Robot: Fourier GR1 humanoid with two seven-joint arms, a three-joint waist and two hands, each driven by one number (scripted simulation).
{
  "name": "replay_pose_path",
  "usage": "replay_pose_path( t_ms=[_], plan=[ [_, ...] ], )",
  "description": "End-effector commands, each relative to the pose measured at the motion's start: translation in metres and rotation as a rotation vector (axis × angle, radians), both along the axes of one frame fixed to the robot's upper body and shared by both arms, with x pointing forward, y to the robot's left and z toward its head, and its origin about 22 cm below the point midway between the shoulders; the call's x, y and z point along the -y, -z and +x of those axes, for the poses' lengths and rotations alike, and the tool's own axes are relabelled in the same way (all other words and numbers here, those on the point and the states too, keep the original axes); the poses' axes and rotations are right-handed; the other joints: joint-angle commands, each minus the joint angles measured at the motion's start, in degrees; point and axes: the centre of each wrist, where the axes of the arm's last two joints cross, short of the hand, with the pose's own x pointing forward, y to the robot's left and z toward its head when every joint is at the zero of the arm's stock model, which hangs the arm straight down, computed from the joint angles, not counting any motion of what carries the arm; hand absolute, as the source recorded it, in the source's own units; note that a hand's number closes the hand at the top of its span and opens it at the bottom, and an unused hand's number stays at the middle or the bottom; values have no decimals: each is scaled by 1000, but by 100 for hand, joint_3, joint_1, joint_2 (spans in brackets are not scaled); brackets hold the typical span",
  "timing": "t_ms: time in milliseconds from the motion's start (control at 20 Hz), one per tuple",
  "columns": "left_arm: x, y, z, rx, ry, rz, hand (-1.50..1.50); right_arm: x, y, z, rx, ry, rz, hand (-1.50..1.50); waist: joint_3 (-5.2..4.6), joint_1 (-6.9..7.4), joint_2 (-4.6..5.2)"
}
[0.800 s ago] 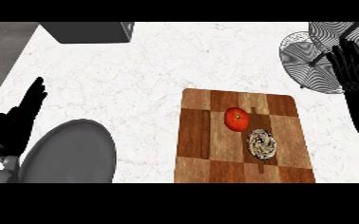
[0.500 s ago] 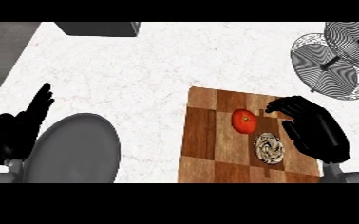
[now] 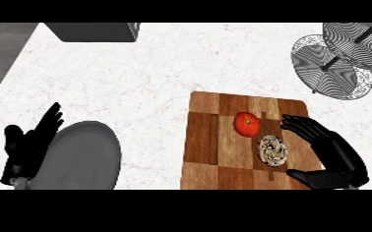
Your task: Pick the cupcake from the cutting board and place it in the tiered basket
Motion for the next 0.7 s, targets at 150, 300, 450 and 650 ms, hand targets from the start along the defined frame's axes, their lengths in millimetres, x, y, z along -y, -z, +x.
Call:
replay_pose_path(
  t_ms=[150, 300, 450, 650],
  plan=[
    [-3, -5, -4, -13, 15, -12, 0, 50, -45, 25, -1, -122, -608, -150, -16, 123, -31],
    [-4, 0, 4, -24, 19, -30, 0, 43, -60, 46, -57, -324, -609, -150, -21, 70, -9],
    [-8, -4, -6, -20, 13, -10, 0, 28, -69, 61, -68, -443, -647, -150, -18, 82, -27],
    [6, 7, -2, -15, -16, -17, 0, -2, -104, 87, -44, -460, -666, -150, -22, -21, -36]
  ],
)
